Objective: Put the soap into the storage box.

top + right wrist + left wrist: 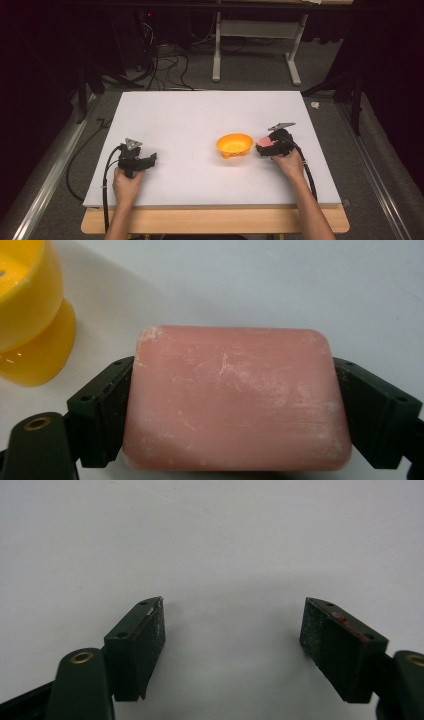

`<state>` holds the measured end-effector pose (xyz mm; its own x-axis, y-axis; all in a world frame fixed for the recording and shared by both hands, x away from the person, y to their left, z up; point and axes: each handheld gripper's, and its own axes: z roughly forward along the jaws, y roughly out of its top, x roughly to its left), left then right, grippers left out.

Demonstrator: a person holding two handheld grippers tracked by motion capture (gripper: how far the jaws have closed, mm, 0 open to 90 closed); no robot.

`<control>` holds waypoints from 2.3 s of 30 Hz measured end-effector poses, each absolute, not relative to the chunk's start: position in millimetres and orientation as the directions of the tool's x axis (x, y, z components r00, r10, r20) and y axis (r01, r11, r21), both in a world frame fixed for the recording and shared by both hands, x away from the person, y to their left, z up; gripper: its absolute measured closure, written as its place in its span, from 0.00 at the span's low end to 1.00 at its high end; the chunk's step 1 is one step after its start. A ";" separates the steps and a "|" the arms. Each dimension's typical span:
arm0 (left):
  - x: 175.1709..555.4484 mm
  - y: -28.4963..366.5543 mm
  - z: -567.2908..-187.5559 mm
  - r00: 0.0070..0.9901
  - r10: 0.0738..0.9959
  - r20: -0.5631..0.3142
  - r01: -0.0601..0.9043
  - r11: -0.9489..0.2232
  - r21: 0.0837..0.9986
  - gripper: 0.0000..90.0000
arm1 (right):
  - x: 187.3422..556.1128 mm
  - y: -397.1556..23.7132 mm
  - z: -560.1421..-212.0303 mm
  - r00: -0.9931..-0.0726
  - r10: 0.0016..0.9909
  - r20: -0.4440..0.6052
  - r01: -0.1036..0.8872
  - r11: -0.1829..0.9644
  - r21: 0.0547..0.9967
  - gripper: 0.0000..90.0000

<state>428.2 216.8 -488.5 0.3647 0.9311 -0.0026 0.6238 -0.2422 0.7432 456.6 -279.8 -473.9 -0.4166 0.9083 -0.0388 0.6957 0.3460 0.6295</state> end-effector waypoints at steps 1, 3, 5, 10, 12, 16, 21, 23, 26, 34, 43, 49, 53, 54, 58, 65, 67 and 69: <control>428.1 216.8 -488.4 0.365 0.931 -0.003 0.625 -0.243 0.742 0.29 | 456.6 -280.0 -473.9 -0.416 0.909 -0.038 0.697 0.345 0.629 0.15; 428.1 216.8 -488.4 0.365 0.931 -0.003 0.624 -0.243 0.742 0.29 | 456.4 -280.3 -474.2 -0.412 0.910 -0.033 0.697 0.339 0.632 0.15; 428.2 216.8 -488.5 0.364 0.931 -0.003 0.624 -0.242 0.743 0.29 | 456.3 -279.9 -474.3 -0.409 0.912 -0.033 0.698 0.336 0.632 0.15; 428.1 216.8 -488.4 0.365 0.931 -0.003 0.625 -0.242 0.742 0.29 | 455.7 -279.4 -473.3 -0.402 0.915 -0.023 0.709 0.327 0.624 0.15; 428.2 216.9 -488.4 0.365 0.931 -0.003 0.625 -0.242 0.742 0.29 | 455.3 -279.1 -473.0 -0.399 0.917 -0.020 0.713 0.323 0.622 0.15; 428.2 216.9 -488.4 0.365 0.931 -0.004 0.625 -0.242 0.742 0.29 | 454.4 -278.6 -472.5 -0.392 0.920 -0.015 0.718 0.316 0.620 0.15; 428.2 216.8 -488.5 0.364 0.931 -0.003 0.624 -0.242 0.743 0.29 | 452.6 -278.5 -471.4 -0.386 0.923 -0.003 0.722 0.304 0.622 0.15; 428.2 216.8 -488.5 0.364 0.931 -0.003 0.624 -0.241 0.743 0.29 | 452.1 -279.1 -470.0 -0.381 0.925 -0.004 0.719 0.299 0.627 0.15; 428.2 216.8 -488.5 0.364 0.931 -0.003 0.624 -0.242 0.743 0.29 | 450.3 -280.7 -465.9 -0.374 0.927 0.015 0.716 0.279 0.640 0.15; 428.2 217.0 -488.4 0.366 0.931 -0.002 0.624 -0.244 0.742 0.29 | 442.1 -281.8 -454.0 -0.374 0.927 0.011 0.695 0.272 0.666 0.15; 428.3 217.1 -488.4 0.366 0.931 -0.002 0.624 -0.244 0.742 0.29 | 432.9 -285.7 -440.7 -0.356 0.934 0.044 0.684 0.228 0.693 0.15; 428.3 217.0 -488.4 0.366 0.931 -0.002 0.624 -0.244 0.742 0.29 | 426.4 -286.2 -433.1 -0.361 0.930 0.064 0.678 0.214 0.704 0.15; 428.2 217.1 -488.4 0.366 0.931 -0.002 0.624 -0.244 0.742 0.29 | 421.1 -285.0 -428.8 -0.371 0.926 0.071 0.666 0.212 0.715 0.15; 428.2 217.0 -488.4 0.366 0.931 -0.002 0.624 -0.244 0.742 0.29 | 419.6 -284.4 -427.6 -0.370 0.926 0.076 0.667 0.208 0.715 0.15; 428.2 217.1 -488.4 0.366 0.931 -0.002 0.624 -0.244 0.742 0.29 | 413.8 -282.8 -423.2 -0.379 0.922 0.079 0.655 0.207 0.727 0.15; 428.2 217.0 -488.4 0.366 0.931 -0.002 0.625 -0.244 0.742 0.29 | 403.8 -282.1 -413.2 -0.386 0.919 0.083 0.637 0.201 0.744 0.15; 428.2 217.0 -488.4 0.366 0.931 -0.002 0.625 -0.244 0.742 0.29 | 401.4 -281.3 -411.2 -0.388 0.918 0.085 0.636 0.200 0.746 0.15; 428.2 217.1 -488.4 0.366 0.931 -0.002 0.625 -0.244 0.742 0.29 | 399.2 -280.8 -409.5 -0.390 0.917 0.086 0.633 0.199 0.748 0.15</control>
